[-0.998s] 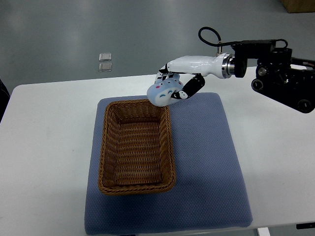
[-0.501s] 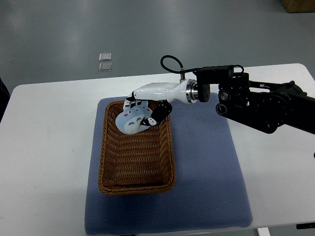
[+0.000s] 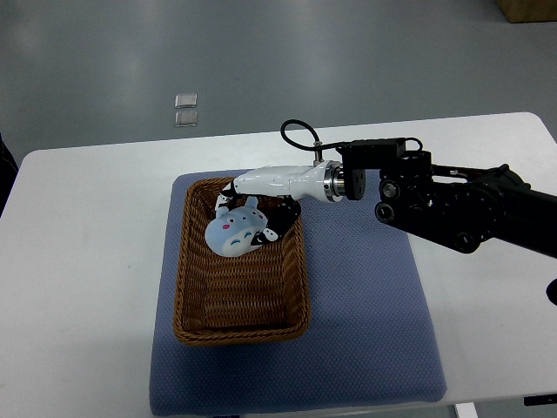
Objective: Place blue toy in brown basket
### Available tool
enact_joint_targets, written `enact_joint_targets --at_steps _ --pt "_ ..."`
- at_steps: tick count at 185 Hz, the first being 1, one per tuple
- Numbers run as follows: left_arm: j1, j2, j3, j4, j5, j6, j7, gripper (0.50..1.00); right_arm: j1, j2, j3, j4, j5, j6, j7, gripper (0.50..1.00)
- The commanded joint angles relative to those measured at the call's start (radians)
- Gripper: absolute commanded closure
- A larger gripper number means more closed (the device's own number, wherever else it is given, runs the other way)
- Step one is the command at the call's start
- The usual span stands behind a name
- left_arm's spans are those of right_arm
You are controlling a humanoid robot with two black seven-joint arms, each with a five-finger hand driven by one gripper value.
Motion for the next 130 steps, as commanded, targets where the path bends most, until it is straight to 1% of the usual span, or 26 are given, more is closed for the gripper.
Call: enact_joint_targets --at_steps 1,4,9,29,35,42,72,103,118,130 --pt "0.0 0.0 0.0 0.0 0.0 0.0 0.0 0.5 -0.001 -0.002 0.001 0.0 0.003 0.0 0.002 0.666" --pt "0.0 0.0 0.0 0.0 0.0 0.0 0.0 0.5 -0.001 -0.002 0.001 0.0 0.003 0.0 0.002 0.662" --pt "0.0 0.0 0.0 0.0 0.0 0.0 0.0 0.5 -0.001 -0.002 0.001 0.0 0.005 0.0 0.002 0.642" --pt "0.0 0.0 0.0 0.0 0.0 0.0 0.0 0.5 -0.001 -0.005 0.001 0.0 0.011 0.003 0.002 0.638" --pt "0.0 0.0 0.0 0.0 0.0 0.0 0.0 0.5 -0.001 -0.007 0.002 0.0 0.014 0.001 0.002 0.63" --pt "0.0 0.0 0.0 0.0 0.0 0.0 0.0 0.5 -0.001 -0.008 0.005 0.0 0.014 0.003 0.002 0.607" --pt "0.0 0.0 0.0 0.0 0.0 0.0 0.0 0.5 0.005 -0.022 0.015 0.0 0.018 0.0 0.011 0.603" --pt "0.0 0.0 0.0 0.0 0.0 0.0 0.0 0.5 -0.004 -0.025 0.13 -0.002 0.021 0.0 0.011 0.599" --pt "0.0 0.0 0.0 0.0 0.0 0.0 0.0 0.5 -0.022 -0.027 0.186 -0.025 0.049 -0.002 0.011 0.599" --pt "0.0 0.0 0.0 0.0 0.0 0.0 0.0 0.5 -0.051 -0.025 0.269 -0.067 0.116 -0.014 0.008 0.599"
